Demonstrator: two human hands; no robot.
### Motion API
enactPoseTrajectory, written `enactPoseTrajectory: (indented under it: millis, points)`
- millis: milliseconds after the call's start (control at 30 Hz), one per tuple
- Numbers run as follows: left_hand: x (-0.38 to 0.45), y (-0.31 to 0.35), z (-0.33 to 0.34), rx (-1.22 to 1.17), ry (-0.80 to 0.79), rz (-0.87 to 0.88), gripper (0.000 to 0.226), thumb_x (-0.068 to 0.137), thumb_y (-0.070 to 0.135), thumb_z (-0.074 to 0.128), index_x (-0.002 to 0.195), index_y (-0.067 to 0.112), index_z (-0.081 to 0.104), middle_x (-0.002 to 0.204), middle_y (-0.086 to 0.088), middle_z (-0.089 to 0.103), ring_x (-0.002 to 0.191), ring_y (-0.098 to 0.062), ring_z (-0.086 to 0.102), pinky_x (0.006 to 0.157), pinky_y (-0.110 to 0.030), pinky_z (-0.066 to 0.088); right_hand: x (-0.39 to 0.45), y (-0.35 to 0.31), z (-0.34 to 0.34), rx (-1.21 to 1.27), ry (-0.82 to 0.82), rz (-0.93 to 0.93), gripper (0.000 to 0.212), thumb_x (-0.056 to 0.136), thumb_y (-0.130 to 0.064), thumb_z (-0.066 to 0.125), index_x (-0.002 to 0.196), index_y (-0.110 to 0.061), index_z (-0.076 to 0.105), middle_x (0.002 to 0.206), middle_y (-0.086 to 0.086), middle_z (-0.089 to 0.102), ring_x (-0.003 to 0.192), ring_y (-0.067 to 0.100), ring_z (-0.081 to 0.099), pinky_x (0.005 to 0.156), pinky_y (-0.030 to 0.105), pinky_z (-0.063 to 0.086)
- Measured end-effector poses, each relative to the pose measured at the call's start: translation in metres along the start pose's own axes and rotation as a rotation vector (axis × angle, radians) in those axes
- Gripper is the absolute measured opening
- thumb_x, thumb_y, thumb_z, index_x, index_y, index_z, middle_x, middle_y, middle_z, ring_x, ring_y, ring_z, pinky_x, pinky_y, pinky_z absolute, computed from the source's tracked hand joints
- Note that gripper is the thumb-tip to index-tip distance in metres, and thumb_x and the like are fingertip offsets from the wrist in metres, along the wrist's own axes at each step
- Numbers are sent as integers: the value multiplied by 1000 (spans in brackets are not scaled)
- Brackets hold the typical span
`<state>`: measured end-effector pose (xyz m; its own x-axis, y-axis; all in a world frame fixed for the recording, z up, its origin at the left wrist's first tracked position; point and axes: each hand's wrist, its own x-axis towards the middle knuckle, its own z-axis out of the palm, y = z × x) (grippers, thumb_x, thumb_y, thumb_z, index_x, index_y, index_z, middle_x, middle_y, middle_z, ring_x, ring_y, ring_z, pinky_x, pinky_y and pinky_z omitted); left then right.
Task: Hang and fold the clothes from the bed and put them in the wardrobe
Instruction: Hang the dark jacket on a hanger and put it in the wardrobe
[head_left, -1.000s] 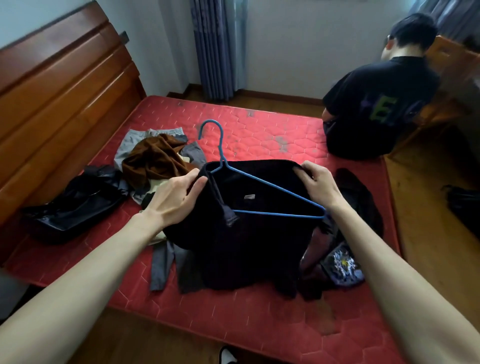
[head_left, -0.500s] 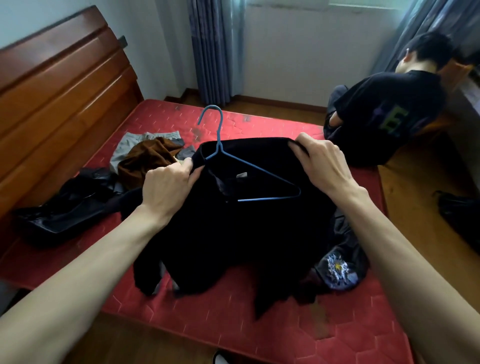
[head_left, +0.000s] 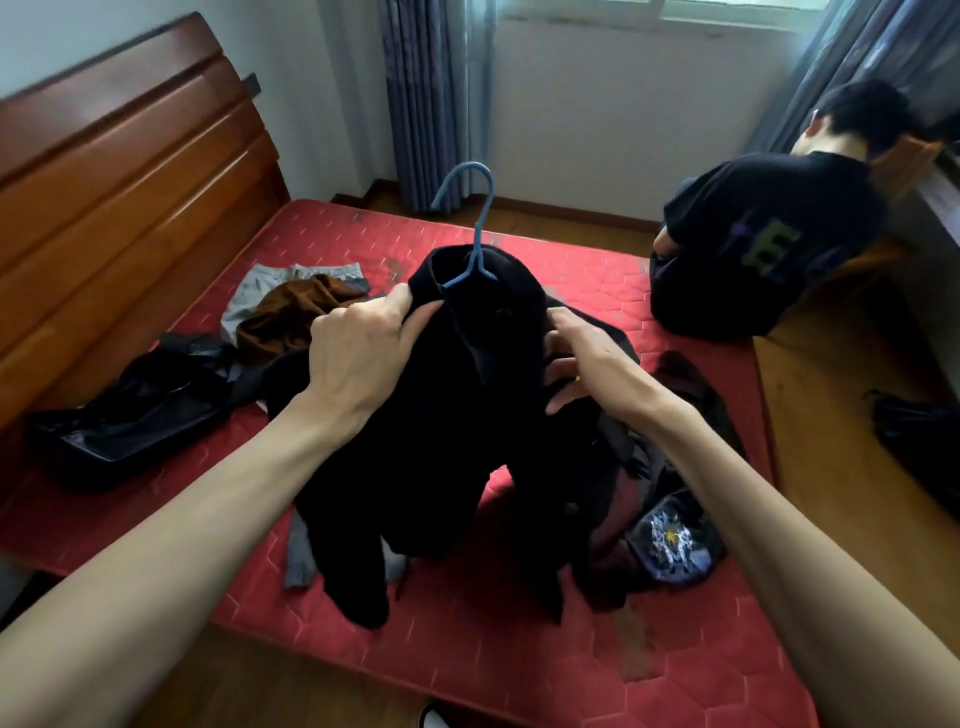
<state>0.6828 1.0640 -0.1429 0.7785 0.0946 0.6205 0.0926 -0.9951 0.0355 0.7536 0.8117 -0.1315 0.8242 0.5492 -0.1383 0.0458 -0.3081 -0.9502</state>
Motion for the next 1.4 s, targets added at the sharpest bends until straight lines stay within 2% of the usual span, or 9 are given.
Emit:
enactPoseTrajectory:
  millis: [67,133,300,467,667,967,1167,1300,1400]
  points:
    - [-4,-5,0,-56,33,-3,50,104,55,44,88,11,60,60,-5,61,53,-36,64,47,-32,35,1,8,-9,8,41,-60,27,108,-16,37,109,-17,64,89,8,65,71,23,71,64,37,57]
    - [-7,-6,0,-102,56,15,50,105,54,45,84,10,58,57,-4,58,50,-34,62,46,-30,35,6,23,-18,-456,262,-277,14,95,-14,55,107,-18,61,92,-1,65,79,17,65,75,38,52]
    - [-7,-4,-4,-210,43,40,49,104,53,47,80,11,54,56,-1,54,47,-28,57,45,-33,39,22,35,-27,-1018,329,-514,54,94,-39,64,140,-17,49,133,5,50,120,26,46,105,41,37]
    - [-2,-15,-8,-306,-26,97,61,107,56,27,80,9,54,60,-7,57,55,-33,59,52,-39,44,25,27,-16,-794,153,-562,14,101,-17,59,100,-15,45,82,-1,60,68,28,56,61,37,38]
    - [17,-30,-15,-319,-45,103,47,106,47,34,94,8,57,68,-5,58,61,-29,59,58,-37,41,33,-11,-20,-583,230,-653,11,100,-12,66,109,-5,65,92,-4,70,77,5,65,72,31,53]
    - [100,-37,-59,-241,221,119,45,110,40,31,111,6,62,100,-12,61,91,-29,55,81,-42,39,33,-105,-51,-548,348,-729,9,102,-15,64,106,-7,66,78,-34,62,70,-10,56,69,7,38]
    - [91,-12,-63,-381,25,141,40,103,53,45,107,16,58,85,-2,69,78,-29,67,68,-43,51,27,-74,-36,-507,275,-629,6,101,-16,66,107,-17,66,85,-16,68,76,-10,59,72,28,50]
    - [69,-11,-54,-359,27,190,43,104,52,42,100,13,61,70,-4,66,63,-31,65,57,-45,51,16,-59,-26,-514,200,-547,38,99,-17,55,135,-27,50,96,-3,66,85,25,68,80,52,54]
    - [59,-3,-52,-373,64,222,36,105,45,48,99,12,62,70,1,65,57,-24,61,52,-38,48,8,-59,-12,-663,218,-608,51,102,-33,50,150,-35,36,96,-14,59,79,19,63,72,44,49]
